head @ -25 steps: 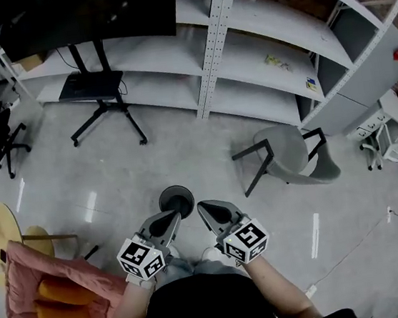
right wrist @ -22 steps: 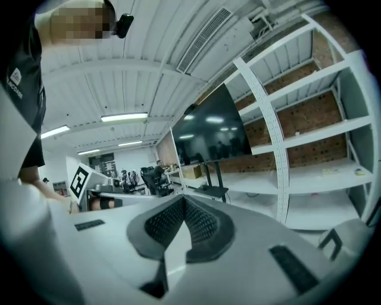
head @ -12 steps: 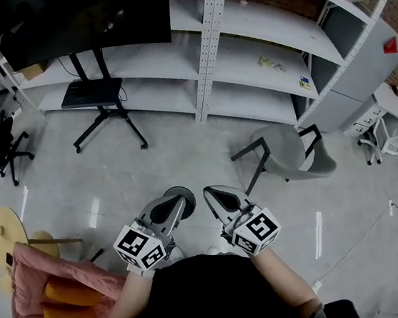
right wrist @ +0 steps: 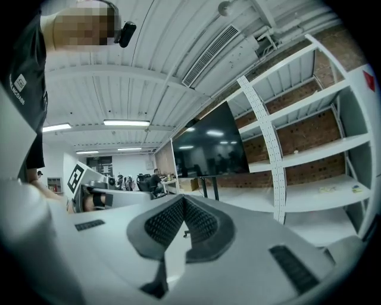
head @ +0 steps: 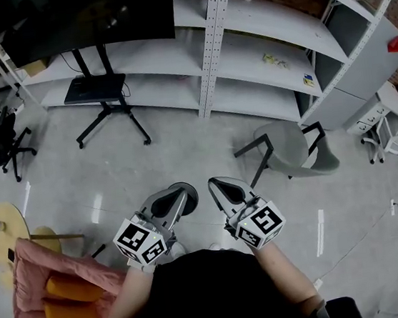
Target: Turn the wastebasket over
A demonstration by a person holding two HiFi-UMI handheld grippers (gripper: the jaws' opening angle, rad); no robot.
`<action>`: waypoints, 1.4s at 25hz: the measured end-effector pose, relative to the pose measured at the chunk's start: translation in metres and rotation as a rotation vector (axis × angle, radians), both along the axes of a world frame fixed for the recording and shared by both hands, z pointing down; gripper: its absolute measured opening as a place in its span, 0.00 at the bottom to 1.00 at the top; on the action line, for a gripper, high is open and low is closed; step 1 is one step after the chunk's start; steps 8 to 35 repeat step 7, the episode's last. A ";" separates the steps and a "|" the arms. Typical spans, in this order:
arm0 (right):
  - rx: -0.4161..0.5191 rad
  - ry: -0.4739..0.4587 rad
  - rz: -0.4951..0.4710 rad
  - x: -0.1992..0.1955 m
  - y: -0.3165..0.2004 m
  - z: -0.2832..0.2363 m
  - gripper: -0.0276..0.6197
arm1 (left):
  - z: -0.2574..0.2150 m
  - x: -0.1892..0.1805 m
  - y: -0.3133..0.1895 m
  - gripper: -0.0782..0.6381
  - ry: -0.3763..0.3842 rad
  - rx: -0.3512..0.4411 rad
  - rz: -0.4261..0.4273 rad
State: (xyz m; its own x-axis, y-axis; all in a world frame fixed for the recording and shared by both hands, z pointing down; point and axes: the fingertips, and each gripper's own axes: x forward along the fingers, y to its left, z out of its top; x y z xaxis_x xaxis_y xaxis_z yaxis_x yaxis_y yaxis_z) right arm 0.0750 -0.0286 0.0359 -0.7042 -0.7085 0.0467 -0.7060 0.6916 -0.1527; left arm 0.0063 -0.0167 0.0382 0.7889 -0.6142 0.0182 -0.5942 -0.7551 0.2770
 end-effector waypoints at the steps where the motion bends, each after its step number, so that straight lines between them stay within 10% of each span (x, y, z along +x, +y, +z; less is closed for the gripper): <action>1: -0.003 0.002 -0.001 0.000 -0.001 0.001 0.05 | 0.000 0.000 -0.001 0.13 0.005 -0.005 -0.003; 35: 0.004 0.012 -0.005 -0.004 -0.004 0.001 0.05 | 0.004 -0.006 -0.004 0.13 0.029 -0.026 -0.022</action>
